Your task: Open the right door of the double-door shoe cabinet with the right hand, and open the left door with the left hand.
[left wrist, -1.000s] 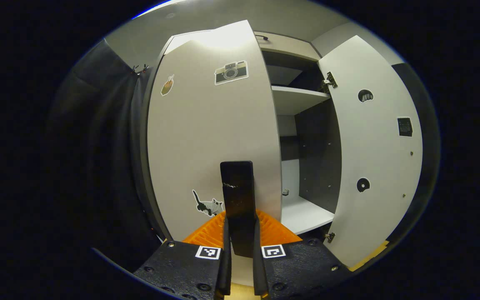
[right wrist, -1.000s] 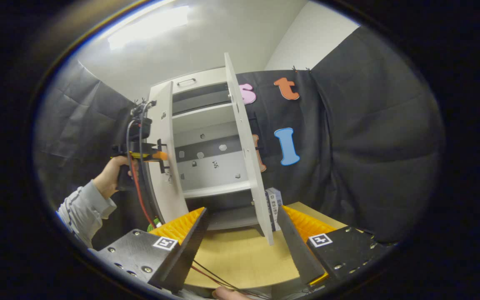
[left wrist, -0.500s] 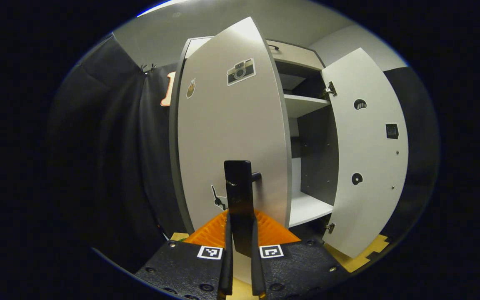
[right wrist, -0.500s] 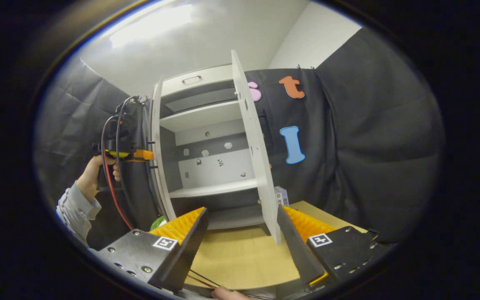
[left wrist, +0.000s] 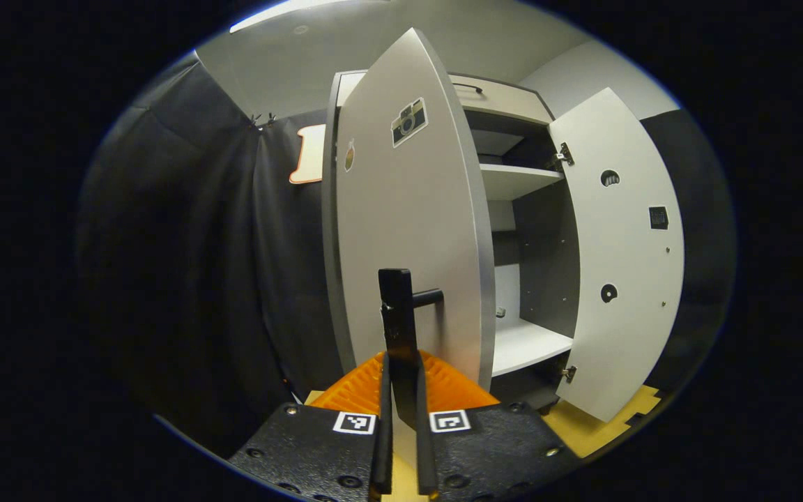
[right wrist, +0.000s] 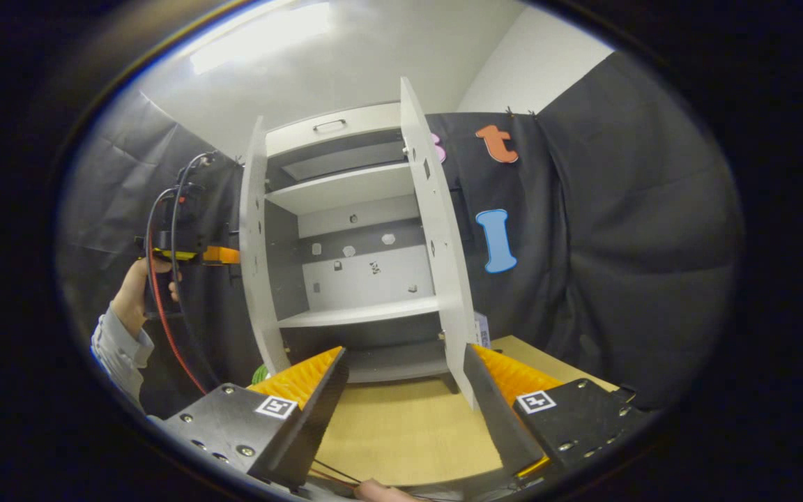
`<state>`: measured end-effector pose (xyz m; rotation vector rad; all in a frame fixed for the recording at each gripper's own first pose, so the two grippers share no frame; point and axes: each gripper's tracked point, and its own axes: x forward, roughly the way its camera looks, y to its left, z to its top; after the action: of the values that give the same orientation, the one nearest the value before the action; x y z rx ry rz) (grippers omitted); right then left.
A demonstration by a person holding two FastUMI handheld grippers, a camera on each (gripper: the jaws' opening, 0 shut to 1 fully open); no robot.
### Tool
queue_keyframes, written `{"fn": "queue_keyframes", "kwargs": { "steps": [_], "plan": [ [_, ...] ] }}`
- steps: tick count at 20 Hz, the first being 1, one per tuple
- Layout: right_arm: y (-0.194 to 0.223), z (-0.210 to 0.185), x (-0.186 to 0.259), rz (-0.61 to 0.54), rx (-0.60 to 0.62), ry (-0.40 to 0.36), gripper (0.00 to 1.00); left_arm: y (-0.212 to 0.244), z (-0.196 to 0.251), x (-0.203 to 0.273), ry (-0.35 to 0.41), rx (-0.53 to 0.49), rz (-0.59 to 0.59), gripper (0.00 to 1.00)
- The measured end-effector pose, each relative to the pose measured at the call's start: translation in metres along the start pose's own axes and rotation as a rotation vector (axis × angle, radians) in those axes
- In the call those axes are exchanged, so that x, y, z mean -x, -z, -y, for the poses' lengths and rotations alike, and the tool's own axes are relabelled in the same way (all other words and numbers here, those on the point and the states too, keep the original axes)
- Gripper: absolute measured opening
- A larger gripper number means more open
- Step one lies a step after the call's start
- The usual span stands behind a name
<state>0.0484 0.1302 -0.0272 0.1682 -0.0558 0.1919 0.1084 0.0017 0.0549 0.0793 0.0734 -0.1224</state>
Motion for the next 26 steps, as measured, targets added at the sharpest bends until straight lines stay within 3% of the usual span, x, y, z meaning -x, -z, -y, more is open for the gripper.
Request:
{"fn": "queue_keyframes", "kwargs": {
  "steps": [5, 6, 7, 8, 11, 12, 16, 20, 22, 23, 24, 25, 26],
  "plan": [
    [0.001, -0.010, -0.010, -0.010, 0.044, 0.018, 0.98, 0.002, -0.042, 0.010, -0.060, -0.022, 0.005, 0.05],
    [0.001, -0.014, -0.011, -0.013, 0.040, 0.009, 0.94, 0.002, -0.047, 0.012, -0.057, -0.029, 0.009, 0.05],
    [0.002, -0.017, -0.013, -0.016, 0.038, 0.003, 0.99, 0.002, -0.050, 0.012, -0.051, -0.032, 0.012, 0.04],
    [0.001, -0.020, -0.015, -0.017, 0.038, 0.001, 0.94, 0.002, -0.054, 0.012, -0.049, -0.034, 0.013, 0.04],
    [0.002, -0.028, -0.018, -0.021, 0.049, -0.002, 0.94, 0.004, -0.075, 0.011, -0.098, -0.034, 0.013, 0.01],
    [0.001, -0.030, -0.019, -0.021, 0.054, -0.005, 0.98, 0.005, -0.082, 0.011, -0.110, -0.038, 0.007, 0.01],
    [0.000, -0.038, -0.025, -0.025, 0.072, -0.013, 0.98, 0.004, -0.088, 0.013, -0.058, 0.008, 0.031, 0.00],
    [-0.003, -0.040, -0.032, -0.029, 0.076, -0.010, 0.98, 0.007, -0.088, 0.014, -0.055, 0.000, 0.030, 0.00],
    [-0.007, -0.040, -0.034, -0.026, 0.081, -0.013, 0.98, 0.010, -0.087, 0.022, -0.059, 0.000, 0.025, 0.02],
    [-0.010, -0.039, -0.035, -0.021, 0.083, -0.015, 0.98, 0.007, -0.087, 0.029, -0.072, 0.003, 0.047, 0.12],
    [-0.014, -0.039, -0.037, -0.014, 0.086, -0.016, 0.98, 0.003, -0.088, 0.034, -0.081, 0.003, 0.068, 0.11],
    [-0.017, -0.038, -0.038, -0.011, 0.088, -0.015, 0.98, 0.006, -0.086, 0.043, -0.089, 0.006, 0.066, 0.24],
    [-0.020, -0.036, -0.040, -0.008, 0.088, -0.011, 0.98, 0.008, -0.084, 0.048, -0.093, 0.014, 0.063, 0.29]
  ]
}}
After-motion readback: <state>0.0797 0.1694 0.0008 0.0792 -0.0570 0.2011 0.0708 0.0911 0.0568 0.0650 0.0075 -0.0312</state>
